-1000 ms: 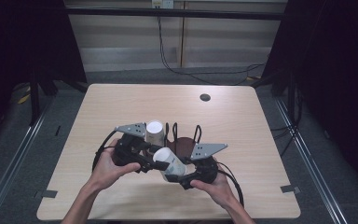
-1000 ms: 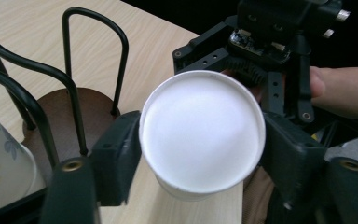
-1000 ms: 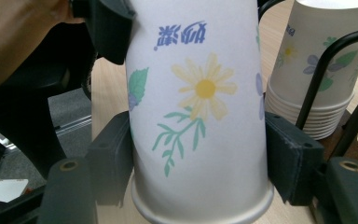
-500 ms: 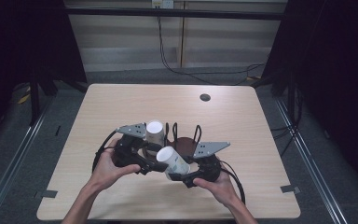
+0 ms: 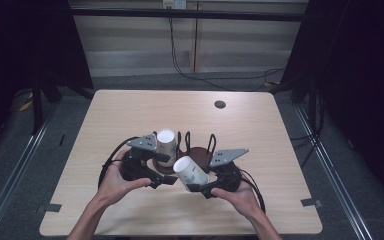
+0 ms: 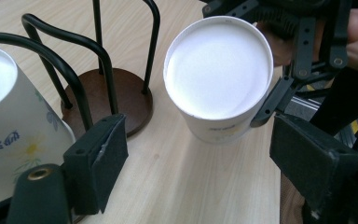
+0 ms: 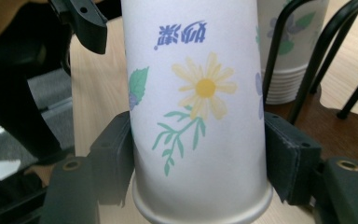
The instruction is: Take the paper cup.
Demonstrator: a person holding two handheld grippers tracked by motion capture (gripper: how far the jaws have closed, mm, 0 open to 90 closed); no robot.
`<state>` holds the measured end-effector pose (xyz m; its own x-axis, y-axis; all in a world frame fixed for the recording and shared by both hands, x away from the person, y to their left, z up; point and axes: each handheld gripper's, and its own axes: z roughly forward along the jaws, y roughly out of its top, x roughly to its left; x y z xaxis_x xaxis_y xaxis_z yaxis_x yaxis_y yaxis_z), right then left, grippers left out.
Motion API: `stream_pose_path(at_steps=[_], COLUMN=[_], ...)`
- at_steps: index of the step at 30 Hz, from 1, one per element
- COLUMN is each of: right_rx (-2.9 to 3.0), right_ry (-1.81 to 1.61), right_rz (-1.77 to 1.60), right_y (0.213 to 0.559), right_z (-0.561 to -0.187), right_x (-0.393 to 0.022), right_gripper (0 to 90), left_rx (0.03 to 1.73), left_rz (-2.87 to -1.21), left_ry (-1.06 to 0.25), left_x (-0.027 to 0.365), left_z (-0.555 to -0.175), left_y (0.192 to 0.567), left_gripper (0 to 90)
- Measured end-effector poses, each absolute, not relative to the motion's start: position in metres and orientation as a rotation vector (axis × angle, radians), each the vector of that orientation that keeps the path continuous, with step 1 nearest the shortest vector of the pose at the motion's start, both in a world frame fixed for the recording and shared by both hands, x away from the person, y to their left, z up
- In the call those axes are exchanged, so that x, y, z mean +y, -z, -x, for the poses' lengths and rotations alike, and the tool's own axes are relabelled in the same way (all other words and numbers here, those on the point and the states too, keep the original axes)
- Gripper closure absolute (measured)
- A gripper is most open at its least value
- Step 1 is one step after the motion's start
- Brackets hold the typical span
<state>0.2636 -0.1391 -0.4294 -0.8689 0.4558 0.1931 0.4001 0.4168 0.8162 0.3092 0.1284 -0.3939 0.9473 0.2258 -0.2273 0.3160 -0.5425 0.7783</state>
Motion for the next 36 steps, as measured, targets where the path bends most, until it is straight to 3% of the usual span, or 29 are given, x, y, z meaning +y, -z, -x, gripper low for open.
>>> stream_pose_path(at_steps=[36], right_rx=[2.779], right_ry=[-1.173], right_rz=[-0.691], right_y=[0.416], right_z=[-0.262], right_x=[-0.142], right_gripper=[32.4], left_rx=[0.33], left_rz=[-2.235], left_ry=[0.099], left_x=[0.117], left_z=[-0.303], left_y=[0.405], left_gripper=[21.7])
